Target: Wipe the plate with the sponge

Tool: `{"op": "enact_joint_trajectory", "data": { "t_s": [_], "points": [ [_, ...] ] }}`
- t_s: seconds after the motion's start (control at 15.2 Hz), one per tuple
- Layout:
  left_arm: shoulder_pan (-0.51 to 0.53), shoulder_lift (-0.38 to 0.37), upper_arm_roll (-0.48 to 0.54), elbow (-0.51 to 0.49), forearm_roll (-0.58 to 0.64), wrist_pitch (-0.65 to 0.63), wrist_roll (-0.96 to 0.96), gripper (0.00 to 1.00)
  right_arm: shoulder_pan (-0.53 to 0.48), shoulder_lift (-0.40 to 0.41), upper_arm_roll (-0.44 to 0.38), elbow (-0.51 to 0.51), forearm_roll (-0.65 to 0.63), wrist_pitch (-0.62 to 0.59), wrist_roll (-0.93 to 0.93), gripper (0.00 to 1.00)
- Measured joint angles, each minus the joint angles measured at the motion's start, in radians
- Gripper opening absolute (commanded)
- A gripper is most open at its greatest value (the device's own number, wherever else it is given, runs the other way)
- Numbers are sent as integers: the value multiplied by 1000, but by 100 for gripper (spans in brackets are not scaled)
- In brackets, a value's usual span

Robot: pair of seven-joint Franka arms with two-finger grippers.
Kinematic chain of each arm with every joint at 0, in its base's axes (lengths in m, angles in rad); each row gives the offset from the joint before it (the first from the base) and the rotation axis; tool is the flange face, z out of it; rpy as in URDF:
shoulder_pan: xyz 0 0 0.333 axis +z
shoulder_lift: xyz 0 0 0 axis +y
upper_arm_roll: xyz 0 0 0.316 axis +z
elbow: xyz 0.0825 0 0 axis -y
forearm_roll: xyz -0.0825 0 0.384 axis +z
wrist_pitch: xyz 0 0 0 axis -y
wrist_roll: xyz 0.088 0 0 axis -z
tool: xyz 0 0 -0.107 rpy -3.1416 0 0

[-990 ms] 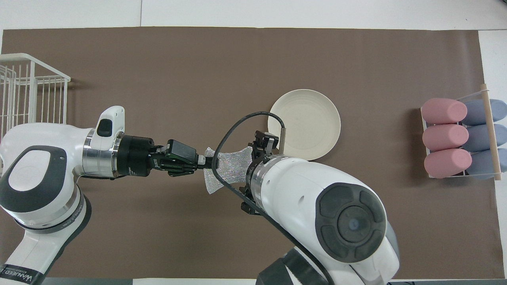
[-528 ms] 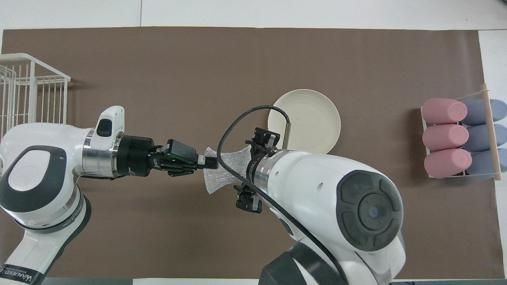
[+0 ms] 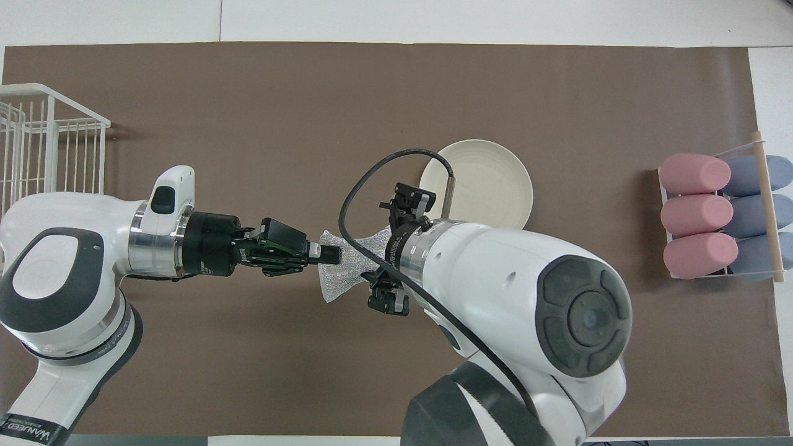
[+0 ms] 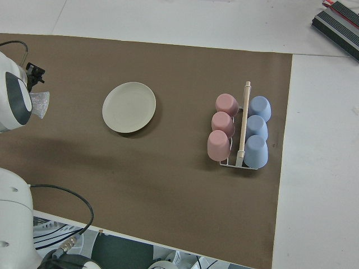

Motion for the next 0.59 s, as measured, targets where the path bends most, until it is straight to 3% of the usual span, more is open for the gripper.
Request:
{"op": "enact_joint_trajectory", "data": {
  "t_s": [0.26, 0.59],
  "points": [
    [0, 0, 0, 0, 0, 0, 0, 0, 11, -6, 7, 2, 0, -129, -228, 100],
    [0, 0, 0, 0, 0, -1, 0, 0, 21, -10, 15, 5, 0, -136, -313, 100]
  ]
}}
